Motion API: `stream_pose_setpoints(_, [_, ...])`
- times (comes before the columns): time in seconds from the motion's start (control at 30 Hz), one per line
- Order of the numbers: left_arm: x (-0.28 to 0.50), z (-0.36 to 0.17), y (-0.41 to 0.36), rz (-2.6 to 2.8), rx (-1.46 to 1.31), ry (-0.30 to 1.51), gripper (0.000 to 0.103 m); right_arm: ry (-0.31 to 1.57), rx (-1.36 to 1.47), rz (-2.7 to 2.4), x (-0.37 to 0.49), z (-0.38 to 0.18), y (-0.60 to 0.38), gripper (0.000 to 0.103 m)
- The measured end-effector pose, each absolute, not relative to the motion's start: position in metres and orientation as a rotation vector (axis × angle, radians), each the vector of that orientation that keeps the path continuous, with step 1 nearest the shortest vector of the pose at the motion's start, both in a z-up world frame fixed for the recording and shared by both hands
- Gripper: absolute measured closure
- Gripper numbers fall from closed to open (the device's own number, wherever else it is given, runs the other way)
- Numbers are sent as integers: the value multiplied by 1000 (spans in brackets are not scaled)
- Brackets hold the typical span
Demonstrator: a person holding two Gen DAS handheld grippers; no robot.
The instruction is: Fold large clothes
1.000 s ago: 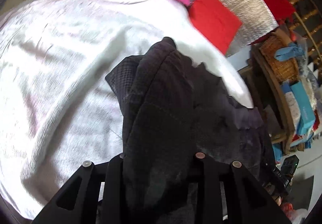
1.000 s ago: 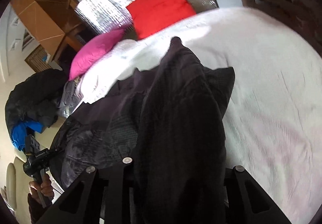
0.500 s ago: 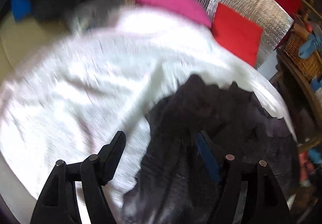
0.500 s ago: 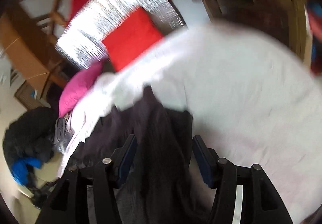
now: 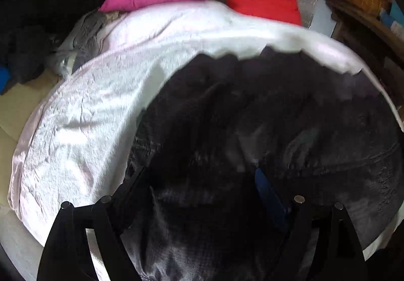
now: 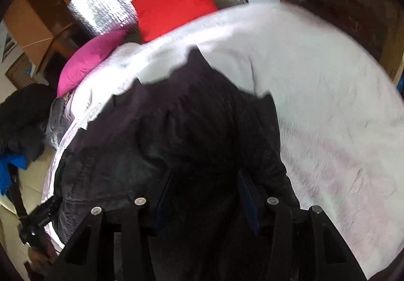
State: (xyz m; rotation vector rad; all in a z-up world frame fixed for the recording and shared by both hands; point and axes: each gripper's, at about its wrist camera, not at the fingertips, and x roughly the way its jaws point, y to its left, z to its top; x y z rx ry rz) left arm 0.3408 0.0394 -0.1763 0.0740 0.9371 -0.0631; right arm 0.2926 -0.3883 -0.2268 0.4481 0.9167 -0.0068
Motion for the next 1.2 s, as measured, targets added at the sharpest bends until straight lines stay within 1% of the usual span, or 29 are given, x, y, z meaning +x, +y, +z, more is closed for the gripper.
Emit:
stream_pose_setpoints(0.1, [338,-159,45,-81,46,867,18,776,440,25,289,-199,-382,50])
stream_pose_setpoints(0.17, [348,-158,45,-63,49,869,18,743,447,40,297,-192,-377,49])
stream_pose_setpoints(0.27, [374,-182,50,-13,30,972,18,791,482,45,331,-205,-372,49])
stream_pose_setpoints(0.3, [382,-192,50,8,23,1004,18,841,507,33,348,-218,-371,49])
stream_pose_setpoints(0.4, [393,-203,51,51,34,985,14,954,587,-17,369,-252,-383,49])
stream_pose_setpoints(0.43, [396,-202,51,52,45,981,14,946,610,-18,369,-253,-384,49])
stream_pose_setpoints(0.57, [370,-185,49,46,80,905,14,866,590,7,345,-226,-379,49])
stream_pose_setpoints(0.7, [332,-161,40,37,81,820,14,781,418,28,292,-193,-355,49])
stream_pose_setpoints(0.77, [312,-152,33,43,78,792,14,767,373,35,264,-186,-344,49])
stream_pose_setpoints(0.87, [285,-147,27,33,53,781,14,783,392,62,227,-194,-334,49])
stream_pose_setpoints(0.97, [261,-153,12,-15,49,780,14,851,341,53,212,-212,-318,48])
stream_pose_setpoints(1.03, [257,-167,-3,-59,85,829,14,939,301,25,213,-232,-307,48])
stream_pose_setpoints(1.07, [257,-179,-11,-71,112,879,14,950,279,8,214,-237,-303,48])
stream_pose_setpoints(1.13, [261,-201,-19,-68,152,954,14,942,247,-8,213,-229,-297,48])
stream_pose_setpoints(1.2, [256,-195,-22,-70,174,920,14,893,291,33,207,-213,-295,48])
